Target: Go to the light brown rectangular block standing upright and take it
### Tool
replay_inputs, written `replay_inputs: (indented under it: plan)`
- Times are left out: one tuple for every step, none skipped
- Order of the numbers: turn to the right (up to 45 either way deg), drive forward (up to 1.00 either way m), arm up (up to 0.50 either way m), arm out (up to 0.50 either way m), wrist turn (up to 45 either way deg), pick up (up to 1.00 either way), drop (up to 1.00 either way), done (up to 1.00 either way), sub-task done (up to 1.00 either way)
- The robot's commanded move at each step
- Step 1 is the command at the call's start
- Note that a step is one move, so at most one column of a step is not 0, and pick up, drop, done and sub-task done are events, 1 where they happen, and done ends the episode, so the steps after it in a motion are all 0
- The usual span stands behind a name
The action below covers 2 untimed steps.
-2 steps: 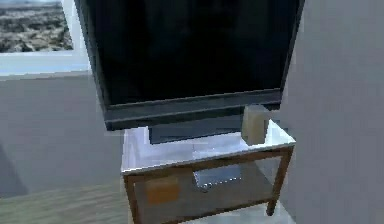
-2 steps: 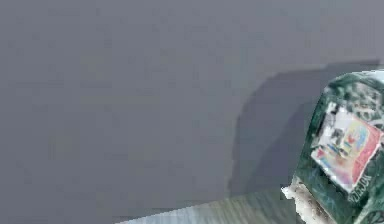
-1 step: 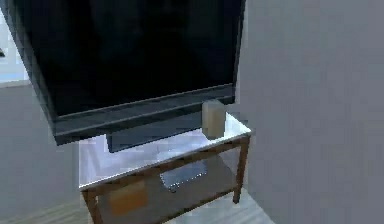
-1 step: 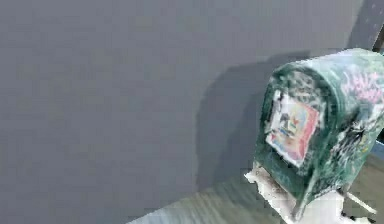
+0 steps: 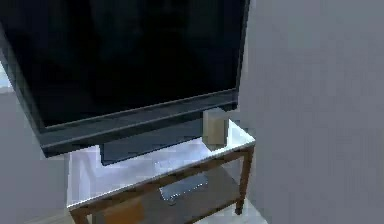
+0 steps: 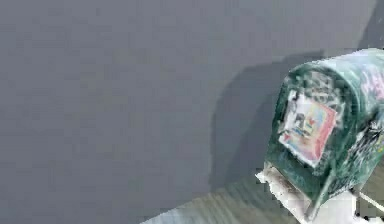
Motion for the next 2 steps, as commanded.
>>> replay_inputs:
  plan:
    - [-45.0,0.00,0.00,0.00,0.0,0.00,0.00,0.00,0.00]
    - [-33.0,0.00,0.00,0.00,0.0,0.00,0.00,0.00,0.00]
